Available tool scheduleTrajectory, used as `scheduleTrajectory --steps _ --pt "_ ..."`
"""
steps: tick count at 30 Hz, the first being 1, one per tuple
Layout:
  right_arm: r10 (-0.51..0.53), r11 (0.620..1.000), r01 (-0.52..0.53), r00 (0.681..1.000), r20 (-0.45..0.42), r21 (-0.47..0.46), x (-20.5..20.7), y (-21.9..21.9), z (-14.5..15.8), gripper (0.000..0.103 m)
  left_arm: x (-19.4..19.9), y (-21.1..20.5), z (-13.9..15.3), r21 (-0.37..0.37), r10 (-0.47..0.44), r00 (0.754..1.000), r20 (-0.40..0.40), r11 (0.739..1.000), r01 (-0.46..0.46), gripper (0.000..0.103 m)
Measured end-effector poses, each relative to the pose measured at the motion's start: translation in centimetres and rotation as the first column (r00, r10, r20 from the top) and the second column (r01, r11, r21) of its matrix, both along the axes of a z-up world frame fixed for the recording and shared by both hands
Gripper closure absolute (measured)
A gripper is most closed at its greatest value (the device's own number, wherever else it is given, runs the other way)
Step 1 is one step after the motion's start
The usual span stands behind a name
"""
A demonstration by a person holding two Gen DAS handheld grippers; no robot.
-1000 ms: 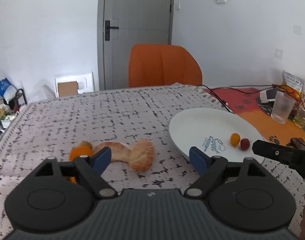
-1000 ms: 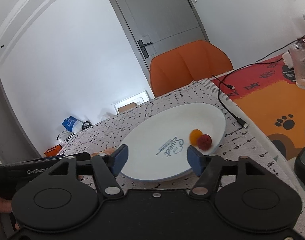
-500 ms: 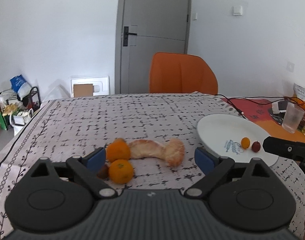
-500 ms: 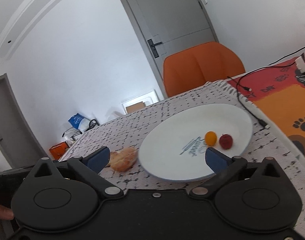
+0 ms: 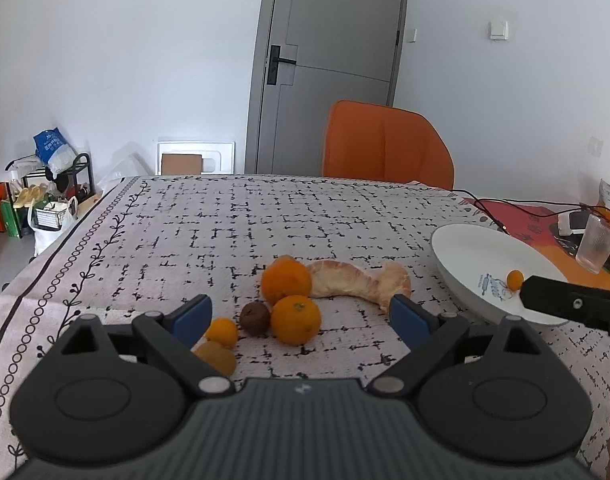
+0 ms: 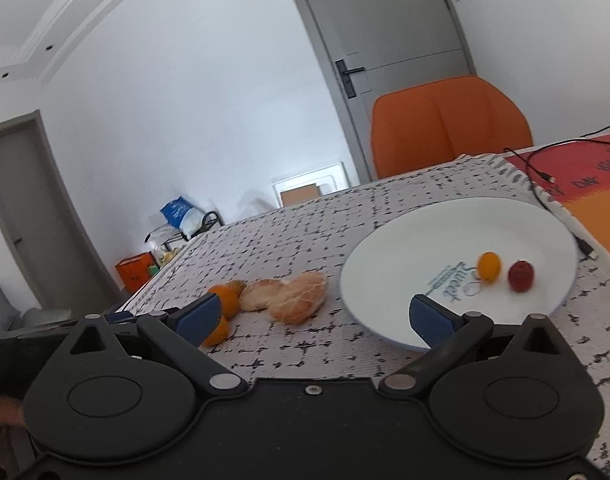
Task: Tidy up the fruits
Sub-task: 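Move both open grippers back toward the fruit pile, then grasp the large orange with the left gripper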
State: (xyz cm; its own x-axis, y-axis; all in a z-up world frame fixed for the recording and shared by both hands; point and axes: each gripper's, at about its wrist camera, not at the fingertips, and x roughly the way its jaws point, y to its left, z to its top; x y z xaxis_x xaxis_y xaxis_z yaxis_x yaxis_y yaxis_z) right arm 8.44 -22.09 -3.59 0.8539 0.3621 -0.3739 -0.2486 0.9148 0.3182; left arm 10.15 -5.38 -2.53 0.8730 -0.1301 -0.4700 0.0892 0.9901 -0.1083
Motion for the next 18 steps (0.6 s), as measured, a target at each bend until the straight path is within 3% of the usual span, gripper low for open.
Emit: scheduleTrajectory --steps 7,14,18 --pt "0.026 0.999 -0.027 0.999 -0.04 -0.019 0.9 1.4 -0.6 0.019 0.1 1.0 -0.4 -0.017 0.001 1.0 0.006 1.0 -0.001 0.014" --pt "0.05 0.998 -0.052 0.996 -0.069 -0.028 1.8 2.3 -1.2 0.031 1.1 1.1 -1.3 -0.046 -0.028 0.999 -0.033 0.999 0.026 0.041" --pt "0.066 0.997 -0.068 0.993 -0.095 -0.02 2.3 2.4 -1.6 0.039 1.7 1.0 -1.8 -0.054 -0.035 0.998 -0.052 0.998 0.032 0.046"
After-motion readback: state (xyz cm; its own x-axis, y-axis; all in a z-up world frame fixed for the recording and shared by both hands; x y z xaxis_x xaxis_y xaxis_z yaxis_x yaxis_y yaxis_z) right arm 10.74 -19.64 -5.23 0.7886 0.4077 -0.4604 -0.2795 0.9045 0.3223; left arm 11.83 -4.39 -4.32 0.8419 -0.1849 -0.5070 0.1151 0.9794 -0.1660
